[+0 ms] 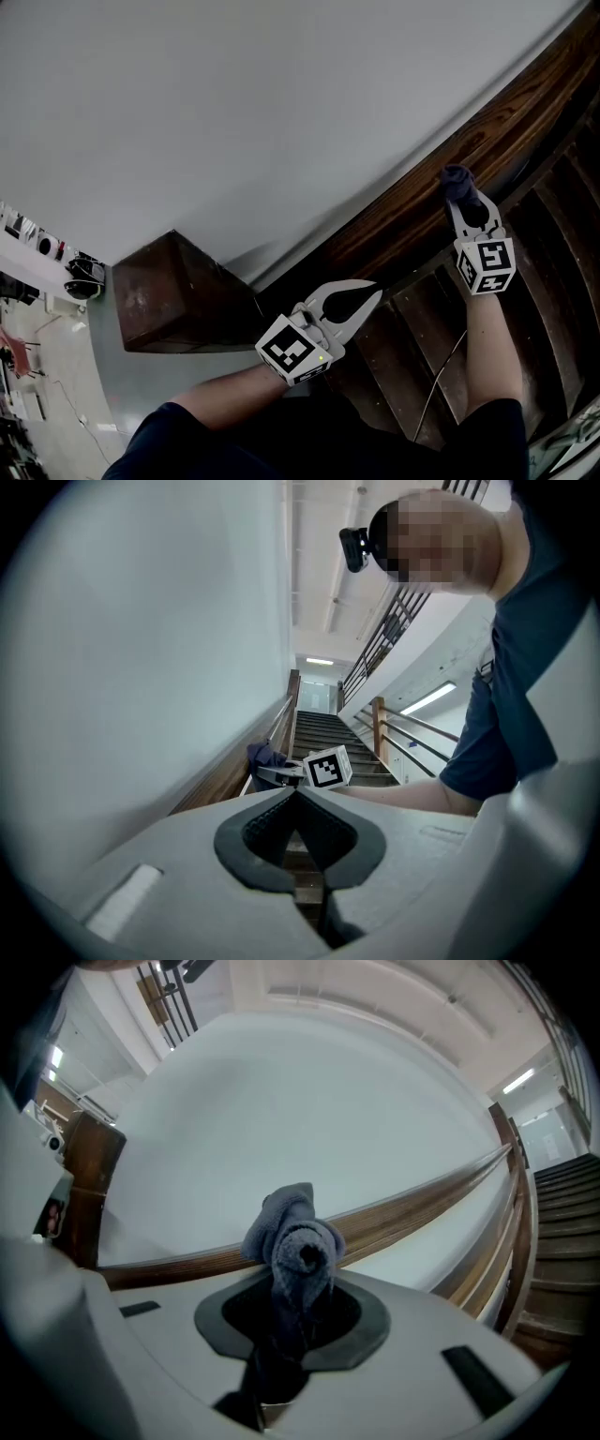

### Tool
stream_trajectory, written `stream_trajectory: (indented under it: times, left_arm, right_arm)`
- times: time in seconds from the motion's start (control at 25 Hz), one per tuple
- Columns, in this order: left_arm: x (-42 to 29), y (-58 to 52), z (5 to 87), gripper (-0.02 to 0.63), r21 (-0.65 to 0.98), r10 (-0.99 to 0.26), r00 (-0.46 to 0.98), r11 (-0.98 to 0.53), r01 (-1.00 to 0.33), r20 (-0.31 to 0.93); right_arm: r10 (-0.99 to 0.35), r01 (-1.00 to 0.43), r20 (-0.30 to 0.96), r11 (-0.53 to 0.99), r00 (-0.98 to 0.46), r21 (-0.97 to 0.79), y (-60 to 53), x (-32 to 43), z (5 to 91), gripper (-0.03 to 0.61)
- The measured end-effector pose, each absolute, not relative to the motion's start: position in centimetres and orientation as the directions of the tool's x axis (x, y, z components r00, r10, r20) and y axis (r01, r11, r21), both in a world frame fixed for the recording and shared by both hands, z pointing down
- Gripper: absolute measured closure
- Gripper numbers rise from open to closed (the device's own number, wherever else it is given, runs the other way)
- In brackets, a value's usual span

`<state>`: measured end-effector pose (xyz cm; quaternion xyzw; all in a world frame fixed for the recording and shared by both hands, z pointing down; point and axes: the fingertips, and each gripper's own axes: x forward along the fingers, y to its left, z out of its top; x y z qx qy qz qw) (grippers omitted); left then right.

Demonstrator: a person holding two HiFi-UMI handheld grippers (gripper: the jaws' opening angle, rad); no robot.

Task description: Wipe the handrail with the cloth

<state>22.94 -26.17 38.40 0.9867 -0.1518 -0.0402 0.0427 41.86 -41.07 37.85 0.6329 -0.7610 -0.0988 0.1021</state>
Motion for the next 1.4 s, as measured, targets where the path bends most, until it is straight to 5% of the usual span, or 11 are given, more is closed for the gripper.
stream_trajectory:
  times: [0.44, 1.4]
  left_arm:
    - [20.2, -23.9, 40.6, 0.609, 0.137, -0.342, 0.94, -0.931, -0.339, 0.004]
    - [1.7, -15.3, 45.7, 0.609, 0.186, -0.435, 0.896, -0.876, -0.445, 0.093]
  right_arm:
    - [-0.958, -0.912, 0.077, 0.287, -0.277, 0.294, -38.5, 33.7, 41.4, 0.489]
    - [-0.866, -0.888, 0.292, 0.449, -0.407, 0.096, -30.6, 8.8, 59.5, 0.489]
